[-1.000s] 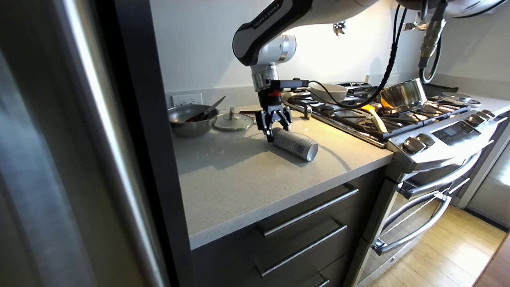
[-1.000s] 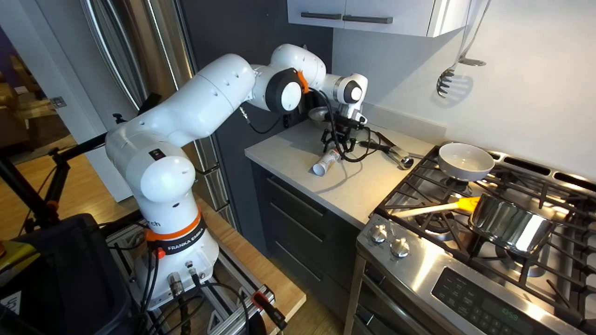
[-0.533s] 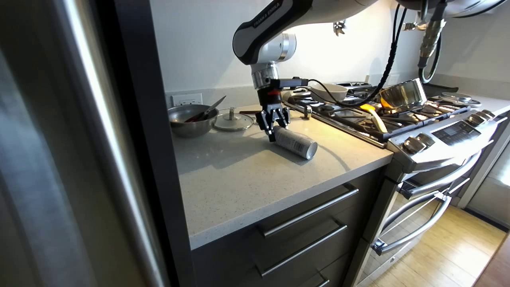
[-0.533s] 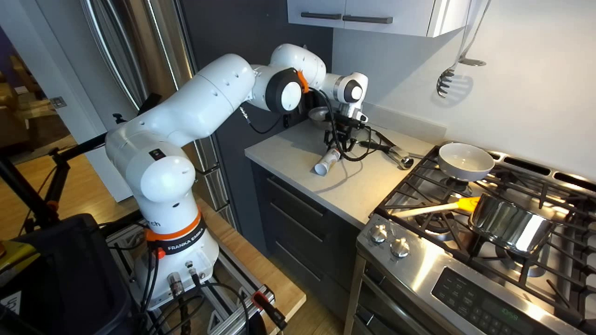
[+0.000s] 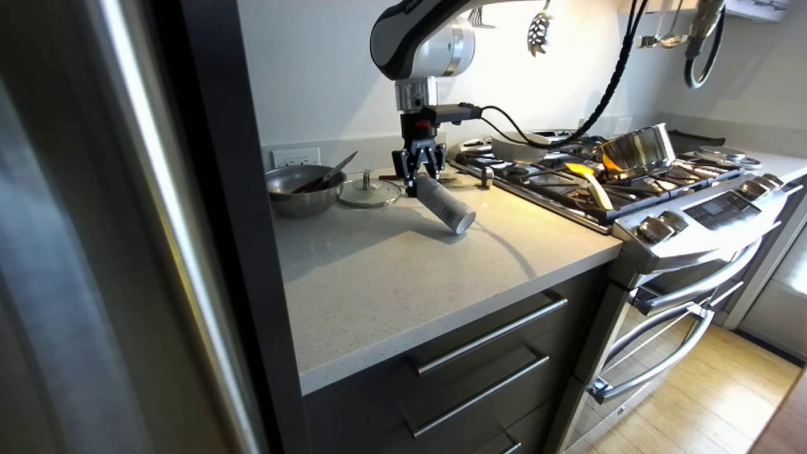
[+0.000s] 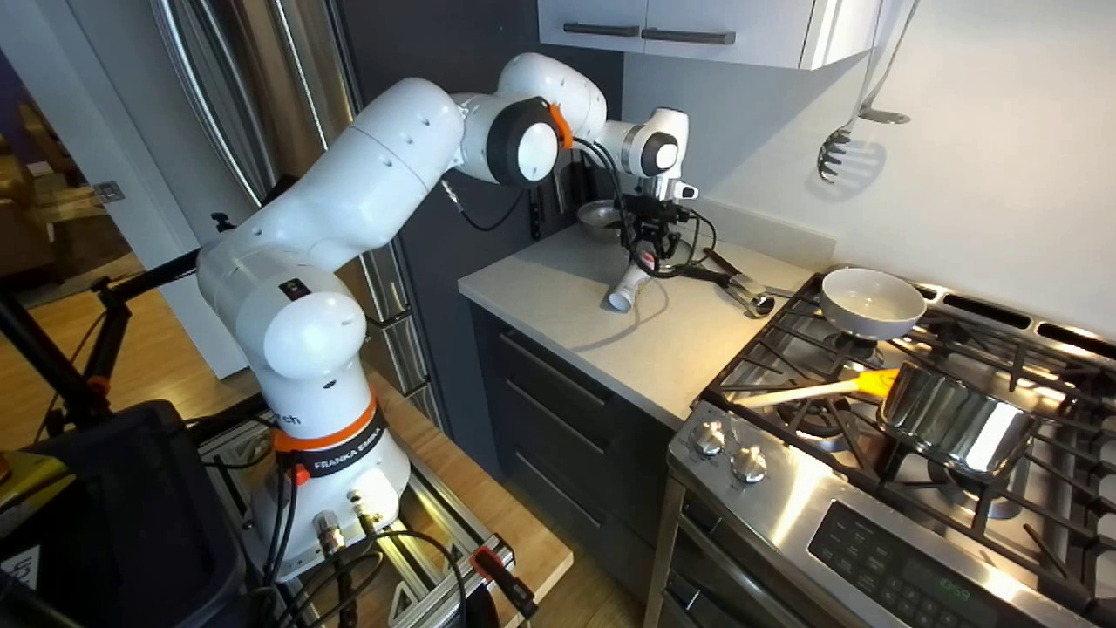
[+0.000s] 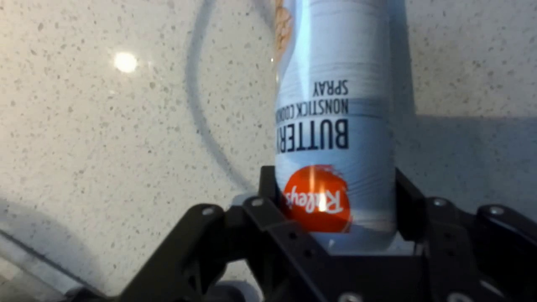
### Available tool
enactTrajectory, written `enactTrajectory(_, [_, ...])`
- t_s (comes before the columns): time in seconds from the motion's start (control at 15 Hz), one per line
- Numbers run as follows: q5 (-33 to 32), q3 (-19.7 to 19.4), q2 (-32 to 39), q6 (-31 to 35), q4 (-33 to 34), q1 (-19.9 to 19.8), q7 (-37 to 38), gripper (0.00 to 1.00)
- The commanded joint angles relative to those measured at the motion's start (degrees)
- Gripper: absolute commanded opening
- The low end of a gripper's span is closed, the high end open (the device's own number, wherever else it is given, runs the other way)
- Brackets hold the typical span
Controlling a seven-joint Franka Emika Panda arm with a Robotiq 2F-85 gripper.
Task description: Pick up the fallen whipped cream container and place it the right way up on the kitchen counter
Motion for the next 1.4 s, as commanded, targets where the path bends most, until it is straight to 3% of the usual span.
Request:
enactTrajectory(0.0, [0.66,0.70,-9.09,9.98,-13.46,-0.68,3.18,0.38])
enactTrajectory(0.47, [0.17,0.40,-19.53,29.57,-30.85,0.11,7.72,0.38])
enactTrajectory(0.87, [-1.55,-3.04,-28.07,49.60,-47.72,3.39,17.45,0.38])
enactTrajectory(1.07, [-5.55,-9.66,-32.14,58.12,-56.80,8.64,25.87,0.38])
enactTrajectory(1.33, [-16.10,-26.43,-33.44,66.36,-63.30,21.64,41.95,0.38])
